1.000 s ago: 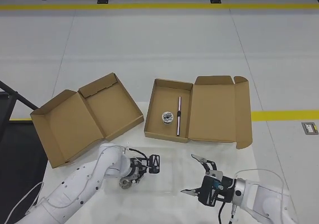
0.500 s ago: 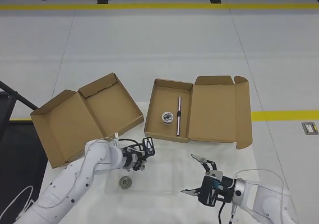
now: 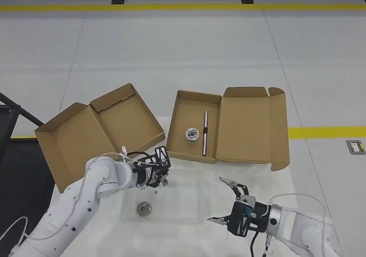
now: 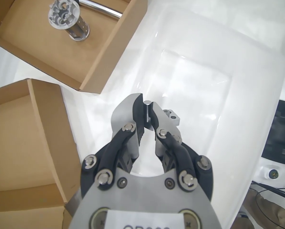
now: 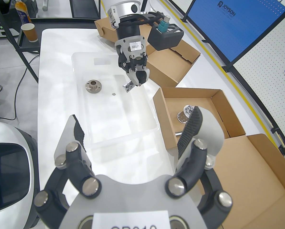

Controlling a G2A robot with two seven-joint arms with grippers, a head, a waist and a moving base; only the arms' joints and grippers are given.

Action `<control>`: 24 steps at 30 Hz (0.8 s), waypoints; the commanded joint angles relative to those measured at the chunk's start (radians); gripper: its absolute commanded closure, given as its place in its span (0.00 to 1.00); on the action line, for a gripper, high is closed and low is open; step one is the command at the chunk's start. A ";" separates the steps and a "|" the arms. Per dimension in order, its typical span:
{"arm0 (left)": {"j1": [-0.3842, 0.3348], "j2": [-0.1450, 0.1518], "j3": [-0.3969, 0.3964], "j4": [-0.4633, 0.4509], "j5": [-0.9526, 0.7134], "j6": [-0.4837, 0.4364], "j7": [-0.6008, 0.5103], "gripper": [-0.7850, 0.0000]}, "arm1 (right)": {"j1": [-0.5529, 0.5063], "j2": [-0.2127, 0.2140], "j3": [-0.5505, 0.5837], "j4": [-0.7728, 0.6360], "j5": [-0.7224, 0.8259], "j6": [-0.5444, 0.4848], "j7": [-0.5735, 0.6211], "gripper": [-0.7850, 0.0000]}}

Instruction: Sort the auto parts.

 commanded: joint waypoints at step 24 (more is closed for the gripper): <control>0.021 -0.024 -0.224 0.112 -0.350 0.350 0.347 1.00 | 0.000 0.000 0.000 0.000 0.000 0.000 0.000 0.00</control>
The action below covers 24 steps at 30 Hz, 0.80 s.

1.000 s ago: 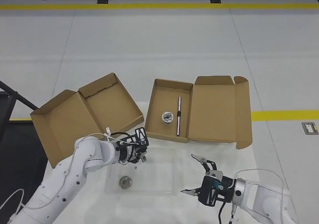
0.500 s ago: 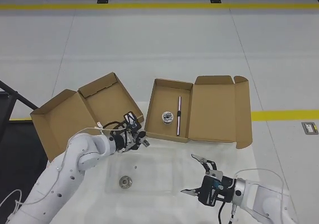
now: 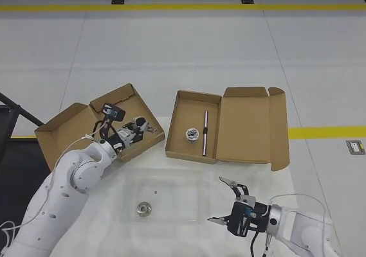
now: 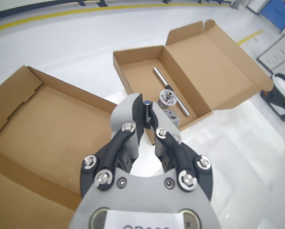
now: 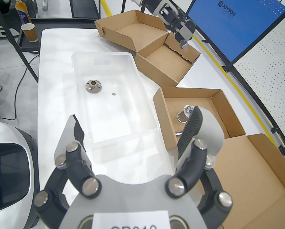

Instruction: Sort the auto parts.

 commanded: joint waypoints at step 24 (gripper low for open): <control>-0.131 -0.103 0.117 0.246 0.003 0.420 0.201 1.00 | 0.000 0.000 0.000 0.000 0.000 0.000 0.000 0.00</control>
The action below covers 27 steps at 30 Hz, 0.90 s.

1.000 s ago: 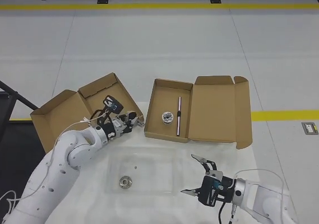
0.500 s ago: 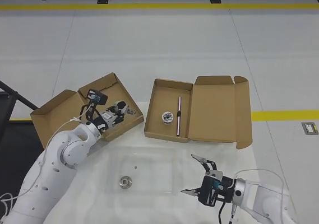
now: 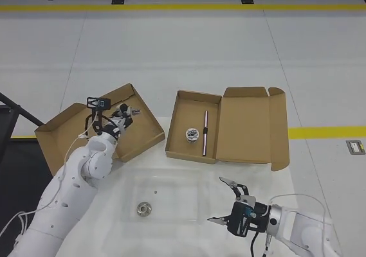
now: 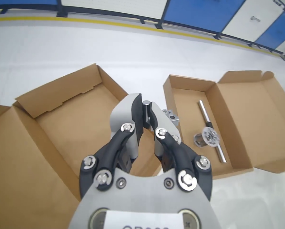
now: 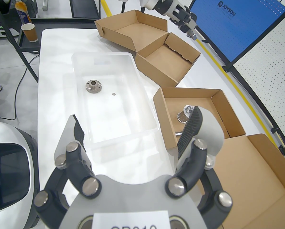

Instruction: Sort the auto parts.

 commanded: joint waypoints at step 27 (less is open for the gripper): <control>-0.264 -0.219 0.192 0.658 0.119 -0.023 -0.072 0.92 | 0.000 0.000 0.000 0.000 0.000 0.000 0.000 0.00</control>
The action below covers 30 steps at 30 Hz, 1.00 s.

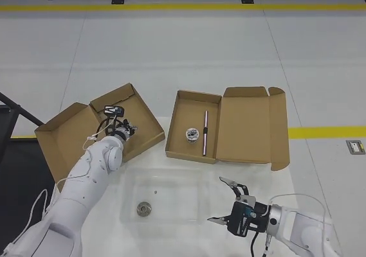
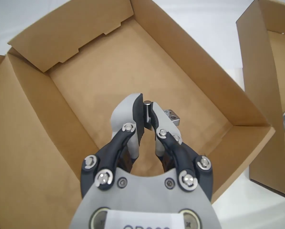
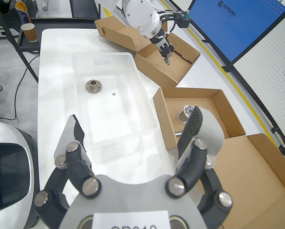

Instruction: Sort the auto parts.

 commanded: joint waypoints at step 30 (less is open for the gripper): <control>0.070 0.148 -0.354 -0.321 -0.154 -0.588 -0.354 1.00 | 0.000 0.000 0.000 0.000 0.000 0.000 0.000 0.00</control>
